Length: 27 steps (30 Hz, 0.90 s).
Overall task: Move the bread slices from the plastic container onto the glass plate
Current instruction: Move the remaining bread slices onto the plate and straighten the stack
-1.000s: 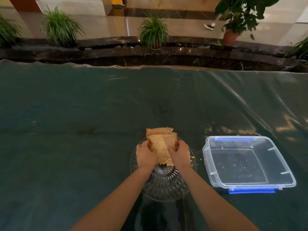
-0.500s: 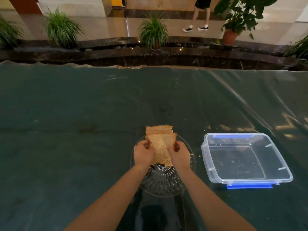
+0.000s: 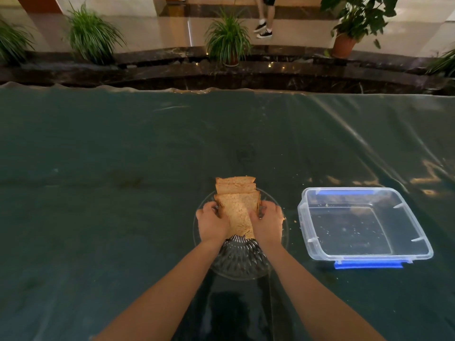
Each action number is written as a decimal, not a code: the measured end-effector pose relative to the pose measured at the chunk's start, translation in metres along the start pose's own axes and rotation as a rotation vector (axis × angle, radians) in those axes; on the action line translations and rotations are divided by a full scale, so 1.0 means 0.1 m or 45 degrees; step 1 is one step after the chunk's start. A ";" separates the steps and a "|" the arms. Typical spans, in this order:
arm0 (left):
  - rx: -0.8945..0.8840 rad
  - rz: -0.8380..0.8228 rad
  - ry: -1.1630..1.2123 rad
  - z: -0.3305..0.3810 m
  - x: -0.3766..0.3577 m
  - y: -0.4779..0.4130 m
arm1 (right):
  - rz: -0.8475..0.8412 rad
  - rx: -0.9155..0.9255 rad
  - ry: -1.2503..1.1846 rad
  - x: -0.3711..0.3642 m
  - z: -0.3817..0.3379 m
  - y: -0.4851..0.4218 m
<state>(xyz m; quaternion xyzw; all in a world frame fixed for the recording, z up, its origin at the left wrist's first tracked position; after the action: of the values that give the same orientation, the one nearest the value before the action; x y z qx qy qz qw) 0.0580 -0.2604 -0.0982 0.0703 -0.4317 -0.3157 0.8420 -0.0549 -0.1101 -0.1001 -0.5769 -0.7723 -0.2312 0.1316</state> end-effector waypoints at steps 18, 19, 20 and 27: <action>0.060 0.019 0.149 -0.09 -0.01 0.12 | -0.025 0.132 -0.170 0.08 -0.03 0.15; 0.062 0.015 0.139 -0.10 0.00 0.13 | -0.036 0.119 -0.163 0.07 0.00 0.14; 0.064 0.011 0.126 -0.11 -0.01 0.13 | -0.045 0.102 -0.155 0.07 0.02 0.14; 0.040 -0.009 0.093 -0.15 -0.08 0.14 | -0.075 0.052 -0.090 0.03 0.10 0.06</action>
<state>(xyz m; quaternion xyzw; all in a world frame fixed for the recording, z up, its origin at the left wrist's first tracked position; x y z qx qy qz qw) 0.0727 -0.2471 -0.1076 0.0965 -0.4055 -0.3091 0.8548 -0.0494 -0.1016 -0.1062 -0.5590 -0.7976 -0.1986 0.1093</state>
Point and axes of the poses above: each hand's wrist, its own y-axis away from the middle knuckle, its own x-axis out of the back of the hand, z = x × y, the point moved 9 cm from there along -y, towards the middle knuckle, and after that the axes turned 13 degrees about -y, right-handed, at the moved point
